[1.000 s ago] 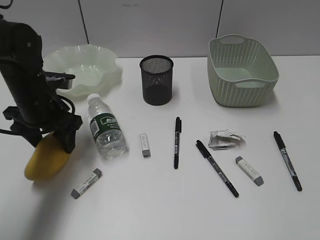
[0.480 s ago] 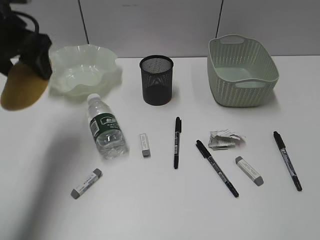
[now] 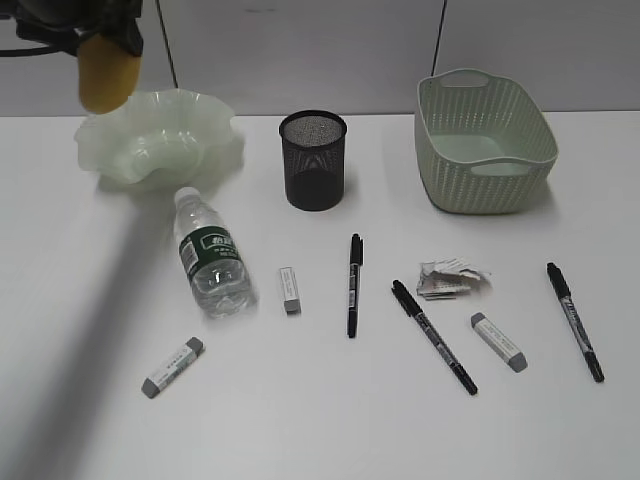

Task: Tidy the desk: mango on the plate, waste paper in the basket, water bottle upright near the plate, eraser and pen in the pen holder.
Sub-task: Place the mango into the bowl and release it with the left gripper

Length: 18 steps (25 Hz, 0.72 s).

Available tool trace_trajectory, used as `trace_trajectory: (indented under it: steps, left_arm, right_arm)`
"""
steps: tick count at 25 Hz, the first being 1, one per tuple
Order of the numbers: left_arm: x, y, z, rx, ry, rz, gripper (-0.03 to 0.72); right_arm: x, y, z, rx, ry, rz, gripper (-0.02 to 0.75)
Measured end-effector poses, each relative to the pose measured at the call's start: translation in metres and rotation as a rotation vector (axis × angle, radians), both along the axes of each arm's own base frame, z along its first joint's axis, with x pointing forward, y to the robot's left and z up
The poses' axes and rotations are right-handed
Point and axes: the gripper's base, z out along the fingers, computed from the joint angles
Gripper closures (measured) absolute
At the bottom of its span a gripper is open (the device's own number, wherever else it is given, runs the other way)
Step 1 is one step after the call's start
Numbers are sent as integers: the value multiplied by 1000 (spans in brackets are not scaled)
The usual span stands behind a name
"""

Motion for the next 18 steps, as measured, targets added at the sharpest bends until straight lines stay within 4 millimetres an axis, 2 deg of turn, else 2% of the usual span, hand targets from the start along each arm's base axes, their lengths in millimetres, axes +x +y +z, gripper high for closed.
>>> trace_trajectory:
  steps: [4,7,14,18]
  left_arm:
    - [30,-6,-24,-24,-107,-2,81]
    - [44,-8,-45,-32,-150,-3,81]
    - [56,-11,-89,-22,-107,-4,81]
    - [56,-11,-101,-13,-56,-3,81]
  right_arm:
    - [0,0,0,0,0,0,321]
    - [0,0,0,0,0,0,321]
    - [0,0,0,0,0,0,322]
    - [0,0,0,0,0,0,322]
